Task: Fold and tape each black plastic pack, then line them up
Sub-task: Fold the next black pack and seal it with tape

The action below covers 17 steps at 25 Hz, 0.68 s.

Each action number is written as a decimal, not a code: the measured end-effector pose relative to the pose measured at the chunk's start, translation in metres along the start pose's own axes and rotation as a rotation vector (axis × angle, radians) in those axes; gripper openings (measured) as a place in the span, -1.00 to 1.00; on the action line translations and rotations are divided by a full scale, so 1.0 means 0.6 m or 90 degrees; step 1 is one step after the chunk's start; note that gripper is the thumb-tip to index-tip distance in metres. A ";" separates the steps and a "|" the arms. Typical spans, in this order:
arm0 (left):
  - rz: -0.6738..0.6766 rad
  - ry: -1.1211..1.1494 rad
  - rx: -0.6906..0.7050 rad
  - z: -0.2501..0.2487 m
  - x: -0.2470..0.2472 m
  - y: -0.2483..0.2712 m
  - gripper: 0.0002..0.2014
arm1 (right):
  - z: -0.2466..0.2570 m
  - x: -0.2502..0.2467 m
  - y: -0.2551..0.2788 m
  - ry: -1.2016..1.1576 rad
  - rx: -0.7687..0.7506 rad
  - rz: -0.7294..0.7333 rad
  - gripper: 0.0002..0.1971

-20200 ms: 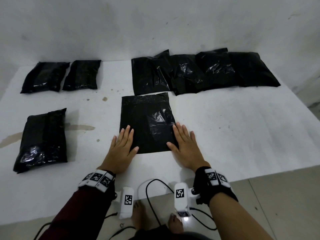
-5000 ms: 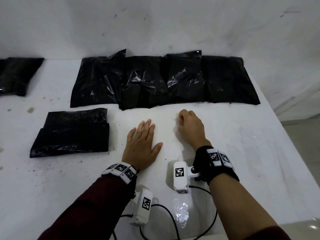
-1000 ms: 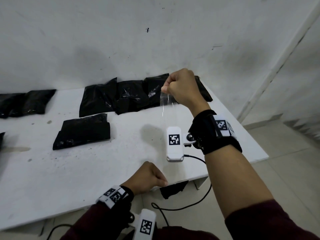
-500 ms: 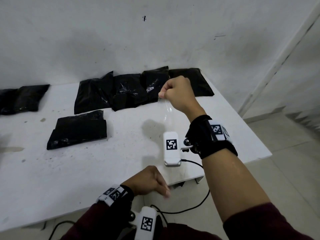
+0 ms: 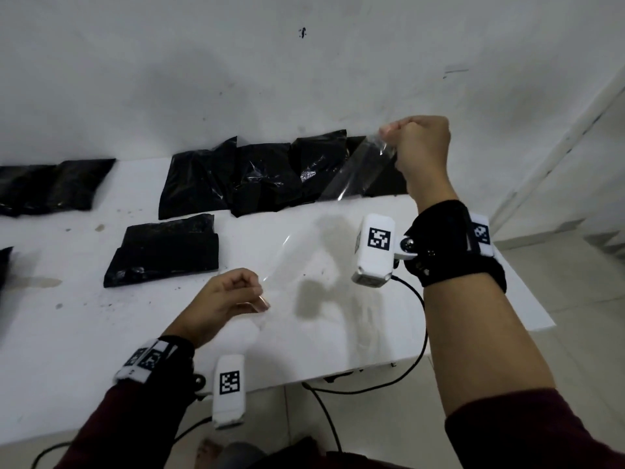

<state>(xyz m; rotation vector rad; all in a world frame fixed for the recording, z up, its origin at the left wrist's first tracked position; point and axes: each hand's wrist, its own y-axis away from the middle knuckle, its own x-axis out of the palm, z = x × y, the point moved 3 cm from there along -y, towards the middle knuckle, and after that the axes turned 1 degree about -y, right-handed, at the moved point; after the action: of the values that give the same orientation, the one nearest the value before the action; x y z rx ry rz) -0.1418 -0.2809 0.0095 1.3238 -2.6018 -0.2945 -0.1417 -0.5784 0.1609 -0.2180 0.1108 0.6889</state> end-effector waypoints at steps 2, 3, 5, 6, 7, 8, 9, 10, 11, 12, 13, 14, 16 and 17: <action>-0.048 0.009 0.006 -0.017 -0.036 0.000 -0.70 | -0.008 0.013 -0.003 -0.014 0.017 0.003 -0.89; -0.072 -0.012 0.006 -0.024 -0.054 -0.001 -0.80 | -0.014 0.020 -0.004 -0.021 0.028 0.005 -0.85; -0.104 -0.079 -0.005 -0.037 -0.097 -0.005 -0.84 | -0.027 0.048 -0.009 -0.029 0.059 0.010 -0.86; -0.112 -0.114 -0.016 -0.042 -0.117 -0.006 -0.84 | -0.033 0.062 -0.010 -0.019 0.080 0.009 -0.85; -0.126 -0.147 -0.027 -0.048 -0.142 -0.007 -0.85 | -0.039 0.081 -0.012 -0.004 0.104 0.008 -0.81; -0.142 -0.172 -0.034 -0.055 -0.165 -0.008 -0.88 | -0.045 0.096 -0.011 0.006 0.135 0.007 -0.77; -0.163 -0.183 -0.040 -0.062 -0.192 -0.010 -0.90 | -0.051 0.115 -0.010 0.008 0.168 0.008 -0.74; -0.180 -0.175 -0.044 -0.068 -0.219 -0.010 -0.92 | -0.057 0.133 -0.004 -0.002 0.195 0.009 -0.74; -0.197 -0.153 -0.049 -0.073 -0.241 -0.012 -0.93 | -0.063 0.147 0.002 -0.024 0.203 0.009 -0.76; -0.215 -0.125 -0.056 -0.076 -0.268 -0.013 -0.94 | -0.067 0.163 0.011 -0.050 0.204 0.013 -0.81; -0.233 -0.100 -0.063 -0.079 -0.291 -0.013 -0.92 | -0.071 0.178 0.021 -0.072 0.207 0.017 -0.85; -0.251 -0.082 -0.071 -0.080 -0.320 -0.014 -0.91 | -0.076 0.197 0.032 -0.085 0.210 0.024 -0.87; -0.289 -0.046 -0.082 -0.077 -0.368 -0.015 -0.89 | -0.089 0.235 0.052 -0.096 0.224 0.036 -0.88; -0.311 -0.021 -0.087 -0.074 -0.393 -0.018 -0.88 | -0.098 0.256 0.062 -0.098 0.237 0.040 -0.87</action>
<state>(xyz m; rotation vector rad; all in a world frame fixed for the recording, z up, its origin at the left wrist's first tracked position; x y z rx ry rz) 0.0142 -0.0991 0.0270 1.8981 -2.1985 -0.5600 -0.0497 -0.4696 0.0712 0.1964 0.0977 0.7317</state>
